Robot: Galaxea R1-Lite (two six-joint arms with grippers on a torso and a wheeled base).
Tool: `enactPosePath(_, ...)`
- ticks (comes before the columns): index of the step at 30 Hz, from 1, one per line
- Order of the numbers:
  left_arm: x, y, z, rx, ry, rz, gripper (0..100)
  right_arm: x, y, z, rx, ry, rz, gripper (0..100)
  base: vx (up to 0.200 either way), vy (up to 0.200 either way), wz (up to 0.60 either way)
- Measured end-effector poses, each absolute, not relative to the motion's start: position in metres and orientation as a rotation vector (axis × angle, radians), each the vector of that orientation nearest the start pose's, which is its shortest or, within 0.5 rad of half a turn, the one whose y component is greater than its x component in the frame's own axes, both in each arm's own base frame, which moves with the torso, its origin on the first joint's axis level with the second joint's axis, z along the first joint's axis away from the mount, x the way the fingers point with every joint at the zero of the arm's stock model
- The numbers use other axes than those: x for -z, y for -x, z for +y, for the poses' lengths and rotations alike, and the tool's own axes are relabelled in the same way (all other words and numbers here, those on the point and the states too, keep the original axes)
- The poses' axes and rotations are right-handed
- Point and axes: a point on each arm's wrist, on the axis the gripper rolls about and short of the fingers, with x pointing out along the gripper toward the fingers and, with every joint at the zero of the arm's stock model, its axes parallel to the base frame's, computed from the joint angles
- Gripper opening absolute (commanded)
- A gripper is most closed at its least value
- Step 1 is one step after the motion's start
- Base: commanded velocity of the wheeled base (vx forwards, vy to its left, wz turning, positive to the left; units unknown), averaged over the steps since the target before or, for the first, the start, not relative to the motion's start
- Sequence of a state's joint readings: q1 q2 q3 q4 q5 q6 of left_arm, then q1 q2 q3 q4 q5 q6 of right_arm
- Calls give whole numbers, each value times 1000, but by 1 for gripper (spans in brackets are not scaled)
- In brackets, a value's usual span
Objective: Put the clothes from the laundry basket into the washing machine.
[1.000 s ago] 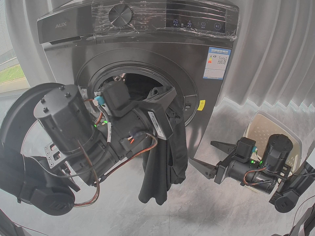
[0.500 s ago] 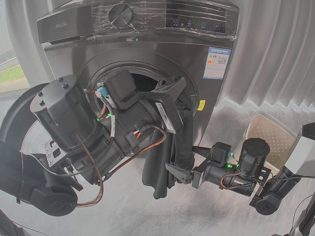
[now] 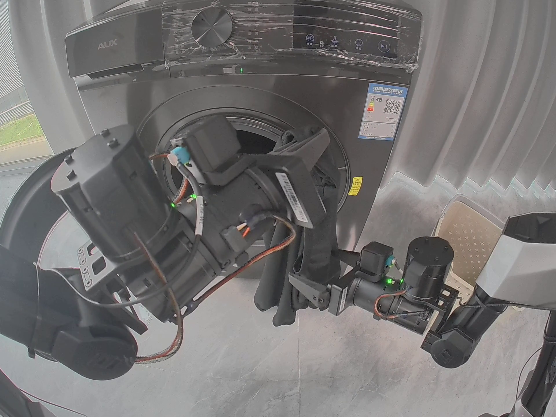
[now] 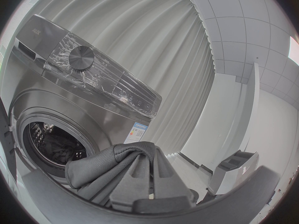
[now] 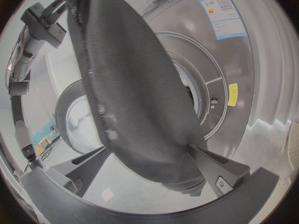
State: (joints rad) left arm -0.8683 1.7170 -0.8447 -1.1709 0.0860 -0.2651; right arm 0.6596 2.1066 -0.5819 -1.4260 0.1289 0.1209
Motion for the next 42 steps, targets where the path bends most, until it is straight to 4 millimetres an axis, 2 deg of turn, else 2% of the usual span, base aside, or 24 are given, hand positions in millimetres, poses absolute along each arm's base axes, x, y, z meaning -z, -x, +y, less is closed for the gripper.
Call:
enactPosePath(7, -244, -203, -237, 810, 396, -176, 0, -71, -285, 213, -757, -94, 127, 100, 0, 0, 0)
enactPosePath(20, -252, -202, -239, 817, 413, -202, 0, -53, -288, 224, -772, -90, 166, 100, 0, 0, 0)
enactPosePath(21, -252, -202, -239, 815, 414, -202, 0, -52, -287, 224, -774, -89, 170, 0, 0, 0, 0)
enactPosePath(27, -253, -209, -235, 792, 411, -208, 0, -47, -277, 229, -794, -90, 202, 0, 0, 0, 0)
enactPosePath(31, -249, -216, -232, 770, 405, -204, 0, -50, -266, 232, -819, -100, 203, 0, 0, 0, 0)
enactPosePath(42, -232, -238, -227, 708, 381, -174, 0, -82, -230, 220, -889, -106, 165, 0, 0, 0, 0)
